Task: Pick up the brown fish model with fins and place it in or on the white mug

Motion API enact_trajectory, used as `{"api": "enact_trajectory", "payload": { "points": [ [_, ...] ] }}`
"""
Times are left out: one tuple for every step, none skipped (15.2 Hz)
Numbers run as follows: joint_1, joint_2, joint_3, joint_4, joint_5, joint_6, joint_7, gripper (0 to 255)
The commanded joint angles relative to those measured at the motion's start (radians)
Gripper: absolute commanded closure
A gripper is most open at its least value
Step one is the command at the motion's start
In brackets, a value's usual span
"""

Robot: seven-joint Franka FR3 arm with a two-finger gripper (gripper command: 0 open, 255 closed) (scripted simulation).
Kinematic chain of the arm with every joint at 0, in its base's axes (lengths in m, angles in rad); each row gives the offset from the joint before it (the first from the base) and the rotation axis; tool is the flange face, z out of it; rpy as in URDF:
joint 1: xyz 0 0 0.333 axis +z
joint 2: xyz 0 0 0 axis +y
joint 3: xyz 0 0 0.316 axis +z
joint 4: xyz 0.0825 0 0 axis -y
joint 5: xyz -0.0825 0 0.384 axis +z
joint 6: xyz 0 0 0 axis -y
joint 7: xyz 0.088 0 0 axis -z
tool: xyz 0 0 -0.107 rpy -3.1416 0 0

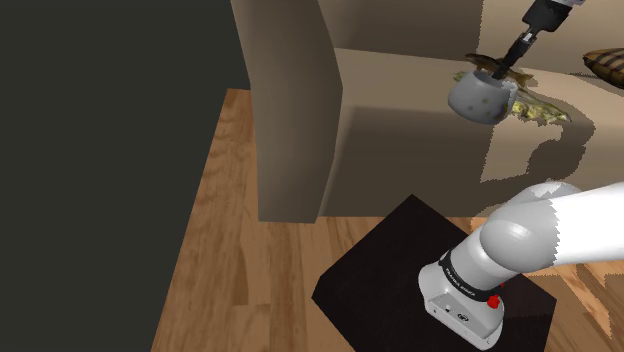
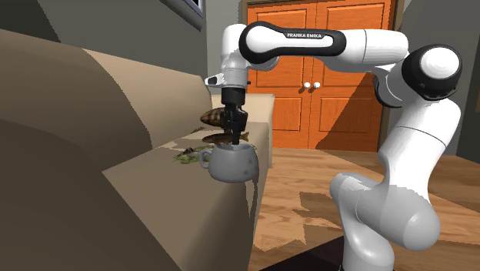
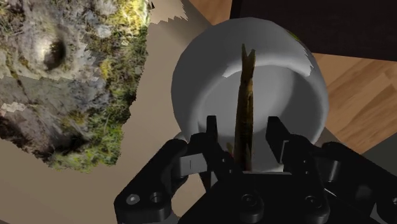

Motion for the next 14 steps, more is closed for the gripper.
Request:
{"api": "enact_trajectory", "payload": {
  "points": [
    [0.000, 0.001, 0.000, 0.000, 0.000, 0.000, 0.000, 0],
    [0.000, 0.001, 0.000, 0.000, 0.000, 0.000, 0.000, 0],
    [0.000, 0.001, 0.000, 0.000, 0.000, 0.000, 0.000, 0],
    [0.000, 0.001, 0.000, 0.000, 0.000, 0.000, 0.000, 0],
    [0.000, 0.000, 0.000, -0.002, 0.000, 0.001, 0.000, 0],
    [0.004, 0.009, 0.003, 0.039, 0.005, -0.031, -0.003, 0],
    [0.008, 0.020, 0.004, 0.081, 0.010, -0.063, -0.007, 0],
    [0.012, 0.032, 0.005, 0.124, 0.016, -0.094, -0.012, 0],
    [0.015, 0.043, 0.005, 0.160, 0.020, -0.120, -0.016, 0],
    [0.015, 0.043, 0.005, 0.160, 0.020, -0.120, -0.016, 0],
    [0.015, 0.042, 0.005, 0.159, 0.020, -0.120, -0.015, 0],
    [0.015, 0.043, 0.005, 0.160, 0.020, -0.120, -0.016, 0],
    [0.015, 0.043, 0.005, 0.160, 0.020, -0.120, -0.016, 0],
    [0.015, 0.043, 0.005, 0.160, 0.020, -0.120, -0.016, 0]
  ]
}}
